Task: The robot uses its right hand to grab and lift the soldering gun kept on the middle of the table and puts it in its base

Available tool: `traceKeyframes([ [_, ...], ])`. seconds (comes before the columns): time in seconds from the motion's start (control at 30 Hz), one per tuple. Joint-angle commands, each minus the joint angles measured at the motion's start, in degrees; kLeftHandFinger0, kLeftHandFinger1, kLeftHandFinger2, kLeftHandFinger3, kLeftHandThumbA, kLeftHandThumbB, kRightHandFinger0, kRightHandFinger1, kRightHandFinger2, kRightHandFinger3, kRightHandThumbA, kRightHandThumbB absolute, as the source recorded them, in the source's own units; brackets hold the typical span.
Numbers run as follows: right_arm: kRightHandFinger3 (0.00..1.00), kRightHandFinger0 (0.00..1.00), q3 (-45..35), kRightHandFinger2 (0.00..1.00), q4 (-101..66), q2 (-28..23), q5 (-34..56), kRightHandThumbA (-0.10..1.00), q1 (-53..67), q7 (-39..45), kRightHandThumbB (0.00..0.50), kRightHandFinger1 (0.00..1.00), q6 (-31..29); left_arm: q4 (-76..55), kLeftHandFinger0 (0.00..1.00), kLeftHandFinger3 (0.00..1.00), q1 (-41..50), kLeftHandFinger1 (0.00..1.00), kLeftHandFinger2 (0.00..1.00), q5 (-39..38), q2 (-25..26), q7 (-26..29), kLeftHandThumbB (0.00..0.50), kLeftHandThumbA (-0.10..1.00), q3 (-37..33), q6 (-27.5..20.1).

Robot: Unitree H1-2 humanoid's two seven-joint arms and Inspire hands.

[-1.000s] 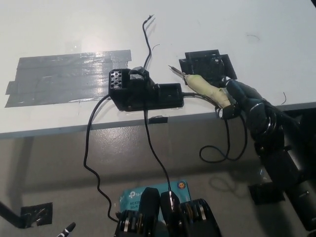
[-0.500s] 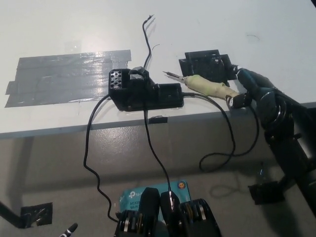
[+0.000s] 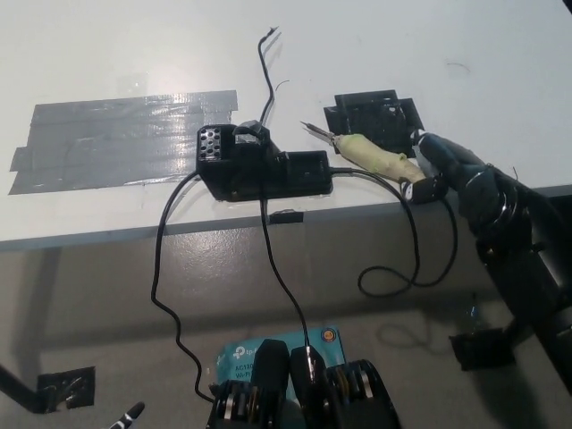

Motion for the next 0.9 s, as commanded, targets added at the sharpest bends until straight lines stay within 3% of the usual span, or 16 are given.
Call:
traceKeyframes([
  [0.0, 1.0, 0.95, 0.41, 1.0, -0.08, -0.79, 2.1, 0.46, -0.83, 0.33, 0.168, 0.98, -2.16, -0.92, 0.0, 0.03, -0.56, 0.0, 0.05, -0.18, 0.28, -1.39, 0.5, 1.0, 0.02, -0.33],
  [0.1, 1.0, 0.94, 0.51, 1.0, 0.81, -0.82, 2.3, 0.38, -1.0, -0.21, 0.165, 0.96, -2.42, -0.89, 0.0, 0.08, -0.57, 0.0, 0.07, 0.1, 0.22, -1.42, 0.5, 1.0, -0.13, -0.49],
  [0.2, 1.0, 0.94, 0.6, 1.0, 1.97, -0.98, 2.11, 0.35, -1.58, -0.79, 0.176, 0.97, -2.83, -1.01, 0.0, 0.06, -0.49, 0.0, 0.05, 0.29, 0.17, -1.38, 0.5, 1.0, -0.21, -0.9],
  [0.43, 1.0, 0.93, 1.65, 1.0, 4.35, -1.7, 0.99, 0.33, -3.45, -2.3, 0.192, 1.0, -3.99, -2.0, 0.0, 0.14, -0.41, 0.0, 0.09, 0.51, 0.25, -1.91, 0.5, 1.0, -0.35, -0.32],
  [0.63, 1.0, 0.93, 1.77, 1.0, 5.57, -1.39, 1.45, 0.34, -4.13, -3.29, 0.2, 0.98, -4.96, -0.91, 0.0, 0.12, -1.25, 0.0, 0.03, 0.62, -0.34, -2.24, 0.5, 1.0, -0.86, -1.11],
  [0.77, 1.0, 0.94, 1.66, 1.0, 4.38, -1.27, 1.88, 0.31, -4.37, -2.28, 0.177, 0.98, -4.51, -2.34, 0.0, 0.09, -1.76, 0.0, 0.03, 0.79, -0.44, -2.4, 0.5, 1.0, -1.22, -0.01],
  [0.87, 1.0, 0.93, 2.74, 1.0, 7.67, -0.35, 1.67, 0.37, -5.54, -2.63, 0.196, 0.97, -6.66, -2.53, 0.0, 0.11, -2.29, 0.0, 0.04, 0.6, -0.44, -2.72, 0.5, 1.0, -1.34, -0.01],
])
